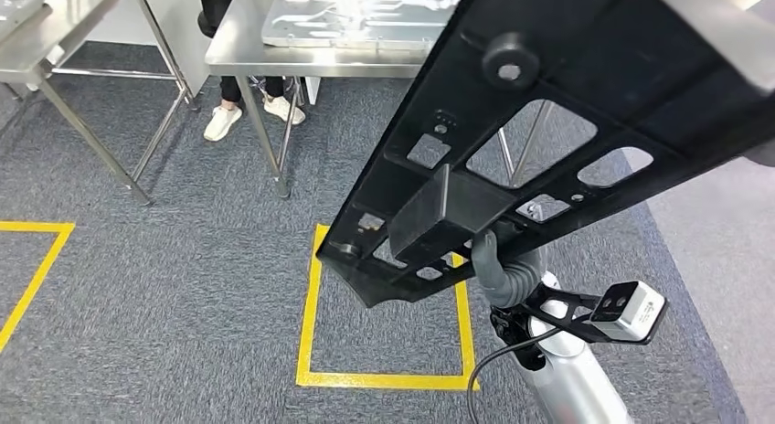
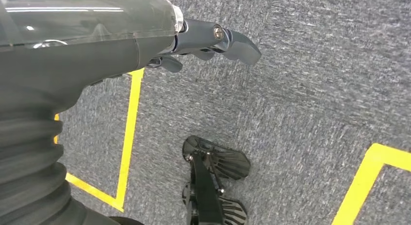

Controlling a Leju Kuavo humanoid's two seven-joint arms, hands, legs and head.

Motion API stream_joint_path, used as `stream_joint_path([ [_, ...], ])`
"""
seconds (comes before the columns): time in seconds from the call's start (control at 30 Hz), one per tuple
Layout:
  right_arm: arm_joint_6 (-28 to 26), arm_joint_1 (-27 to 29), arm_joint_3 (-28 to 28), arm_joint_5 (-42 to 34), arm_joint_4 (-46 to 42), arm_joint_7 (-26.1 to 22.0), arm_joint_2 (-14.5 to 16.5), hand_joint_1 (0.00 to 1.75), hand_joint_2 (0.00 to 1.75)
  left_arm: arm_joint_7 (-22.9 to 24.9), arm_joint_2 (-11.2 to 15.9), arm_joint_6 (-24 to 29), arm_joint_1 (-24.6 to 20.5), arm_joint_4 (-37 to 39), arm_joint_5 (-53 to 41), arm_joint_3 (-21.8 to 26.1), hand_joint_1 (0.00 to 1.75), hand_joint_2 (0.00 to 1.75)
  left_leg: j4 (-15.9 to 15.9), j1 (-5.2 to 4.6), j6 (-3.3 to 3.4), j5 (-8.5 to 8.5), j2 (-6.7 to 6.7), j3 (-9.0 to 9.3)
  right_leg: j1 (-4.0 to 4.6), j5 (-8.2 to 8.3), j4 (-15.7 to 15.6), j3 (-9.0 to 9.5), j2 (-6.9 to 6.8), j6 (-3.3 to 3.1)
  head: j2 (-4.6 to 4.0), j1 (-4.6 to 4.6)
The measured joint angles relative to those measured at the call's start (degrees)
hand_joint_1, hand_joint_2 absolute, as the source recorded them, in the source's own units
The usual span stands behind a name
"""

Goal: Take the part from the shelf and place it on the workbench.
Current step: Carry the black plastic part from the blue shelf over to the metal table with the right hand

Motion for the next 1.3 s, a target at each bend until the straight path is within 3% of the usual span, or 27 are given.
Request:
stream_joint_path([
  [0.07,0.0,0.1,0.0,0.0,-0.1,0.0,-0.1,1.75,1.75,-0.1,0.0,-0.2,-0.1,0.0,-0.1,0.0,0.00,1.75,0.1,0.05,-0.57,-0.44,0.16,0.31,-0.20,-0.20,-0.3,0.48,0.34,-0.54,0.00,-0.01],
  [0.13,0.0,0.0,0.0,-0.2,-0.3,-0.1,-0.2,1.75,1.75,-0.3,0.1,-0.3,-0.1,0.0,-0.2,0.0,0.00,1.75,3.6,0.12,-1.01,-2.08,0.16,-0.99,-0.50,-0.50,-0.9,1.49,0.46,-1.21,0.00,-0.01],
  [0.23,-0.1,0.2,0.0,-0.3,-0.4,-0.1,-0.2,1.75,1.75,-0.3,0.1,-0.4,0.1,0.0,-0.3,0.0,0.00,1.75,14.9,0.19,-1.38,-5.65,0.11,-7.60,-0.47,-1.52,-1.0,2.82,0.57,-1.71,0.00,-0.01],
  [0.27,-0.1,0.3,0.0,-0.3,-0.4,-0.1,-0.2,1.75,1.75,-0.3,0.1,-0.4,0.2,0.0,-0.3,0.0,0.00,1.75,17.0,0.21,-1.46,-5.42,0.11,-9.38,-0.45,-1.96,-1.0,3.34,0.70,-1.70,0.00,-0.01],
  [0.3,-0.1,0.5,0.0,-0.3,-0.4,-0.1,-0.2,1.75,1.75,-0.4,0.2,-0.4,0.3,0.0,-0.4,0.0,0.00,1.75,16.9,0.23,-1.48,-3.98,0.11,-10.24,-0.45,-2.47,-1.0,4.00,0.86,-1.63,0.00,-0.01],
  [0.33,-0.1,0.5,0.0,-0.3,-0.4,-0.1,-0.2,1.75,1.75,-0.4,0.2,-0.4,0.3,0.0,-0.4,0.0,0.00,1.75,14.5,0.25,-1.43,-1.47,0.11,-9.91,-0.45,-3.03,-1.0,4.77,1.00,-1.52,0.00,-0.01],
  [0.4,-0.1,0.6,0.0,-0.3,-0.4,-0.1,-0.2,1.75,1.75,-0.4,0.2,-0.4,0.4,0.0,-0.4,0.1,0.00,1.75,7.0,0.15,-1.07,3.65,0.00,-7.55,-0.36,-4.25,-1.0,6.21,1.17,-1.15,0.00,-0.01],
  [0.47,-0.1,0.5,0.0,-0.3,-0.4,-0.1,-0.2,1.75,1.75,-0.5,0.3,-0.4,0.4,0.0,-0.4,0.1,0.00,1.75,2.3,-0.08,-0.38,4.90,-0.14,-5.77,-0.22,-5.07,-0.9,6.75,1.36,-0.55,0.00,0.00],
  [0.57,-0.1,0.6,0.0,-0.2,-0.5,-0.1,-0.2,1.75,1.75,-0.7,0.3,-0.4,0.4,0.0,-0.7,0.1,0.00,1.75,1.4,-0.23,0.44,3.89,-0.17,-5.35,-0.19,-5.07,-0.7,6.75,1.48,0.15,0.00,-0.01],
  [0.7,-0.1,0.6,0.0,-0.2,-0.5,-0.1,-0.2,1.75,1.75,-0.7,0.3,-0.4,0.4,0.0,-0.7,0.1,0.00,1.75,1.4,-0.26,0.58,3.80,-0.18,-5.30,-0.19,-4.99,-0.6,6.73,1.48,0.28,0.00,-0.01],
  [0.73,-0.1,0.5,0.0,-0.1,-0.6,-0.1,-0.2,1.75,1.75,-0.7,0.3,-0.4,0.4,0.0,-0.7,0.1,0.00,1.75,1.2,-0.17,0.88,3.59,-0.22,-4.81,-0.25,-5.21,1.3,5.76,1.37,0.50,0.00,0.00],
  [0.8,-0.4,0.5,-0.1,0.1,-0.7,-0.1,-0.3,1.75,1.75,-0.8,0.3,-0.5,0.3,0.0,-0.8,0.3,0.00,1.75,0.8,-0.01,1.56,2.42,-0.30,-3.10,-0.43,-7.67,10.2,-0.61,1.10,1.20,0.00,0.01],
  [0.83,-0.7,0.5,-0.1,0.2,-0.8,-0.1,-0.3,1.75,1.75,-0.9,0.3,-0.5,0.2,0.0,-0.9,0.4,0.00,1.75,0.6,0.08,1.84,1.63,-0.35,-1.94,-0.53,-8.09,13.9,-3.87,0.94,1.49,0.00,0.01],
  [0.87,-0.8,0.6,-0.1,0.2,-0.8,-0.1,-0.3,1.75,1.75,-0.9,0.3,-0.5,0.2,0.0,-0.9,0.4,0.00,1.75,0.6,0.08,1.81,0.90,-0.37,-1.07,-0.58,-7.51,14.7,-5.84,0.88,1.53,0.00,0.01],
  [0.93,-0.9,0.6,-0.1,0.2,-0.8,-0.1,-0.3,1.75,1.75,-0.9,0.3,-0.6,0.2,0.0,-1.0,0.5,0.00,1.75,0.7,0.05,1.48,-0.25,-0.41,0.54,-0.51,-1.88,7.3,-4.12,0.63,1.04,-0.01,0.01],
  [1.0,-0.9,0.6,-0.1,0.2,-0.8,-0.1,-0.3,1.75,1.75,-1.0,0.3,-0.6,0.1,0.0,-1.1,0.5,0.00,1.75,0.6,-0.03,0.89,-1.14,-0.41,1.38,-0.16,1.00,1.7,-2.42,0.35,0.38,-0.01,0.02],
  [1.1,-0.9,0.5,-0.1,0.2,-1.0,-0.2,-0.4,1.75,1.75,-1.1,0.3,-0.6,0.0,0.0,-1.3,0.6,0.00,1.75,0.7,-0.09,-0.15,-1.49,-0.28,2.02,0.01,1.07,0.5,-1.72,0.45,-0.61,0.00,0.01],
  [1.17,-1.0,0.4,-0.1,0.2,-1.2,-0.2,-0.4,1.75,1.75,-1.2,0.4,-0.6,-0.1,0.0,-1.3,0.6,0.00,1.75,3.0,-0.01,-0.66,-1.72,-0.25,1.44,-0.17,0.72,0.0,-0.55,0.51,-1.25,-0.01,-0.01],
  [1.23,-1.1,0.4,-0.1,0.2,-1.6,-0.2,-0.3,1.75,1.75,-1.4,0.4,-0.6,-0.2,0.0,-1.5,0.8,0.00,1.75,9.1,0.10,-1.11,-3.33,-0.27,-2.06,-0.20,0.13,-0.2,0.47,0.55,-1.72,-0.01,-0.01],
  [1.3,-1.0,0.6,-0.1,-0.1,-1.9,-0.1,-0.2,1.75,1.75,-1.4,0.5,-0.6,-0.1,0.0,-1.7,1.1,0.00,1.75,15.3,0.11,-1.39,-6.22,-0.27,-6.55,-0.13,-0.68,-0.2,1.29,0.91,-1.91,0.00,-0.01],
])
